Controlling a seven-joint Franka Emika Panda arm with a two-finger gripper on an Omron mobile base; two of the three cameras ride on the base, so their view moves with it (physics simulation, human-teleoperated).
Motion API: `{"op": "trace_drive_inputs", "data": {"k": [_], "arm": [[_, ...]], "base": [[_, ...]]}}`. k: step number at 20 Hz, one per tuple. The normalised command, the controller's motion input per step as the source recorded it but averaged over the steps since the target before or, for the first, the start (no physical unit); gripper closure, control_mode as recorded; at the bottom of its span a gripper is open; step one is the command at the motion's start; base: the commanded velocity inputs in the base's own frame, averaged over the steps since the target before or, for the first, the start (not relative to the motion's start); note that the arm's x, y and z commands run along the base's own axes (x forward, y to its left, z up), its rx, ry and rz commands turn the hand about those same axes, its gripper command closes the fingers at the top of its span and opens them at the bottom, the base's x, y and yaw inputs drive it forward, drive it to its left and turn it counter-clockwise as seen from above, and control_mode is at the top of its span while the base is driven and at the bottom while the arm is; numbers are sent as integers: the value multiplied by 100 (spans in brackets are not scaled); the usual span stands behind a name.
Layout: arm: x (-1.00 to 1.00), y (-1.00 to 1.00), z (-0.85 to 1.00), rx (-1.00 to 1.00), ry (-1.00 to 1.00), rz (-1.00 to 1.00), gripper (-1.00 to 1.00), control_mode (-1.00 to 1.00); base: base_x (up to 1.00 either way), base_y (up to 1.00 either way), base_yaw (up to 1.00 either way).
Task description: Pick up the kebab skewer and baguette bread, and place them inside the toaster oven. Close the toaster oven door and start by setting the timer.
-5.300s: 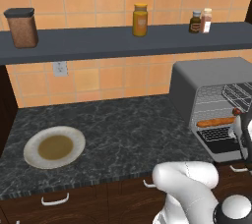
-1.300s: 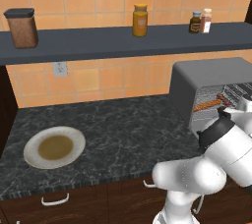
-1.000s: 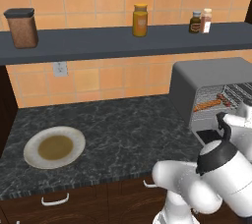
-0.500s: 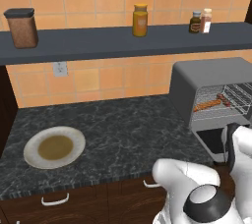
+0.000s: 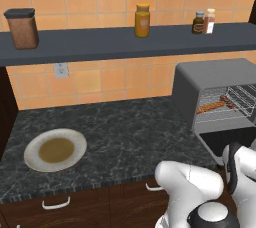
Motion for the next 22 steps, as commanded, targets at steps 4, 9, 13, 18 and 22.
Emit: {"op": "trace_drive_inputs", "data": {"k": [4,9,13,18,22], "arm": [[15,0,-49,-7,0,16,-100,-100],[14,0,-30,-2,0,6,-100,-100],[32,0,-8,0,0,0,-100,-100],[56,0,3,0,-6,0,-100,-100],[66,0,27,0,-15,0,-100,-100]], "base": [[0,0,0],[0,0,0],[0,0,0],[0,0,0],[0,0,0]]}}
